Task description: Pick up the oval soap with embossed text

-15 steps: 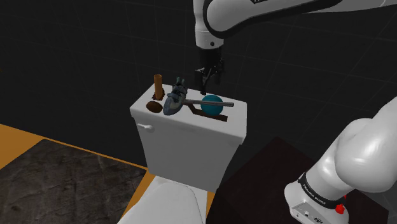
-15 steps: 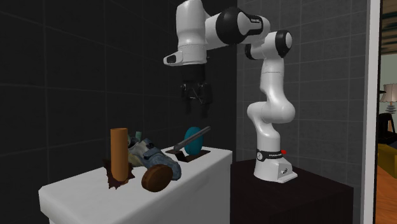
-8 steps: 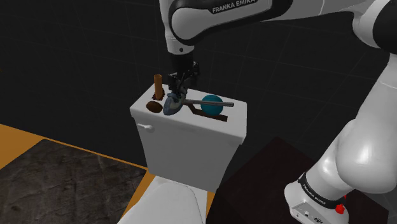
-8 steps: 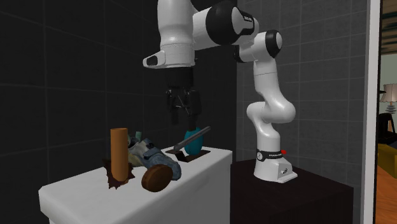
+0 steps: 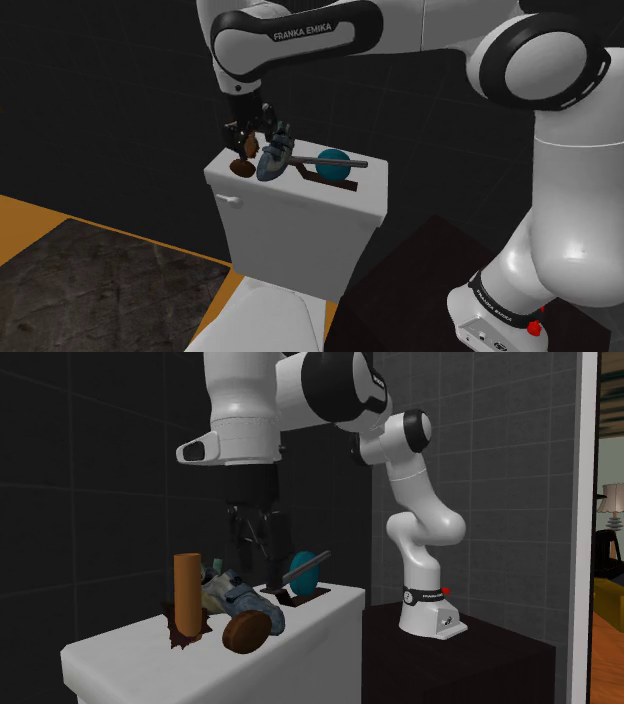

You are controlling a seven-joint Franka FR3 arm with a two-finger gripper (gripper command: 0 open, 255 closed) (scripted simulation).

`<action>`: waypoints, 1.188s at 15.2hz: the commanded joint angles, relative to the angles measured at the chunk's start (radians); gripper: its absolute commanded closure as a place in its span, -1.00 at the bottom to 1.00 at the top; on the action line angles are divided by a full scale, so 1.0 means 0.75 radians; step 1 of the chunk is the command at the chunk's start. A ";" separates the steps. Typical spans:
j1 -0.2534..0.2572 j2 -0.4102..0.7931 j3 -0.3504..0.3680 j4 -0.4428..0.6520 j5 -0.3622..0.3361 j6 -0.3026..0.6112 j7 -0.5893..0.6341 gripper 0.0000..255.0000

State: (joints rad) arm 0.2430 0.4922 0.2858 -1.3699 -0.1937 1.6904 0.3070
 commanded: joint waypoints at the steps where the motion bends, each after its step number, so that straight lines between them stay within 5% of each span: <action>1: 0.051 0.153 -0.005 0.215 -0.032 -0.066 0.014 -1.00; 4: 0.142 0.409 -0.024 0.607 -0.072 -0.202 0.011 -1.00; 14: 0.126 0.408 -0.025 0.467 -0.074 -0.066 0.027 -1.00; 15: 0.125 0.410 -0.026 0.469 -0.075 -0.065 0.026 1.00; 18: 0.126 0.413 -0.026 0.473 -0.075 -0.067 0.026 1.00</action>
State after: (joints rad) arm 0.3378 0.8012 0.2664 -1.0153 -0.2497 1.6402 0.3267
